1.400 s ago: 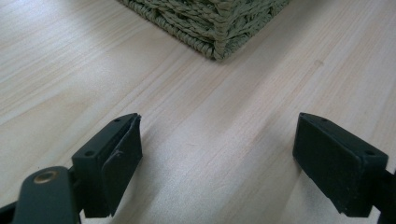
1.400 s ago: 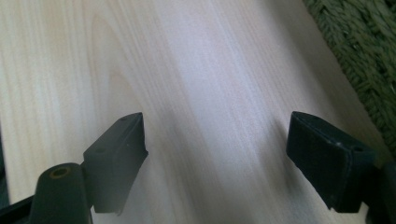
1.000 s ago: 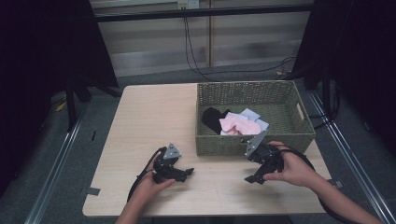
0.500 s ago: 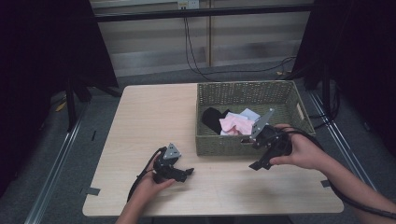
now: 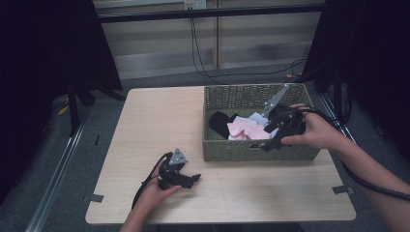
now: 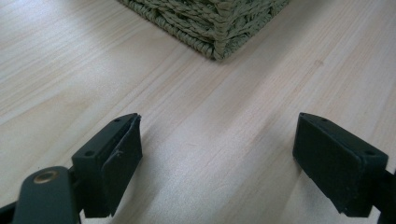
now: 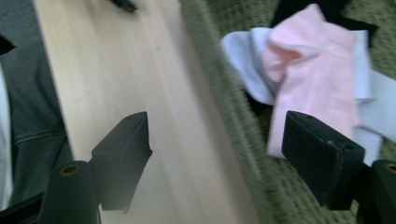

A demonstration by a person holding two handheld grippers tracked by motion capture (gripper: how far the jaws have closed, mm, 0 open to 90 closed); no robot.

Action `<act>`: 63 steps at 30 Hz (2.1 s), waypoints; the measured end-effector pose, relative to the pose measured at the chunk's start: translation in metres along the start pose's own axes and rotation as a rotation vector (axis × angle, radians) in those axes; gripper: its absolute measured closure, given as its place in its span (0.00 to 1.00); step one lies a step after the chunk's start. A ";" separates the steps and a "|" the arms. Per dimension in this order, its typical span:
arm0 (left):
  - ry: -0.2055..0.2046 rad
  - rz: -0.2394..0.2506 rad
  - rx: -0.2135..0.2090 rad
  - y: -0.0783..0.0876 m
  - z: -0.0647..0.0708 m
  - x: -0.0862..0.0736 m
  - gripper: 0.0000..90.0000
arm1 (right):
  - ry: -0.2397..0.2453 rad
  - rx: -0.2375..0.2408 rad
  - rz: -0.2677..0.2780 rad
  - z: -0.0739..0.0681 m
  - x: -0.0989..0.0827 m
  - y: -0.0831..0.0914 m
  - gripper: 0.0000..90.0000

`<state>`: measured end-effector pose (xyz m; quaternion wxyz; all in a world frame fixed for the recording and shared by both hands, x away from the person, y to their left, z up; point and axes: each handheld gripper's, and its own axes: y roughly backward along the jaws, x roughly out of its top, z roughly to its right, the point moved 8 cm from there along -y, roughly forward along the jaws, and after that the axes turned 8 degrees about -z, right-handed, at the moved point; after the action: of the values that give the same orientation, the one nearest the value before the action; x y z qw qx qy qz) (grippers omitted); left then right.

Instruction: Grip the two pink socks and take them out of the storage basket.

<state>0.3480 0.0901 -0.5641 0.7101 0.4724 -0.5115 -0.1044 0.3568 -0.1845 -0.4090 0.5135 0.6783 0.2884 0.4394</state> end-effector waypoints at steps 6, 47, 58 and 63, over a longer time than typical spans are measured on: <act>0.000 0.002 0.000 0.000 0.000 0.000 0.17 | -0.073 -0.021 0.029 0.030 0.011 -0.004 0.30; -0.002 0.002 -0.001 0.000 0.000 0.000 0.17 | -0.230 0.027 -0.085 0.082 0.040 -0.103 0.96; -0.002 0.002 -0.001 0.000 0.000 0.000 0.17 | -0.281 0.030 -0.050 0.087 0.036 -0.076 0.99; -0.002 0.002 -0.002 0.000 0.000 0.000 0.17 | -0.271 0.012 -0.030 0.087 0.035 -0.049 0.99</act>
<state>0.3482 0.0899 -0.5641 0.7101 0.4712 -0.5126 -0.1048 0.4531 -0.1783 -0.4528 0.5502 0.7301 0.2294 0.3342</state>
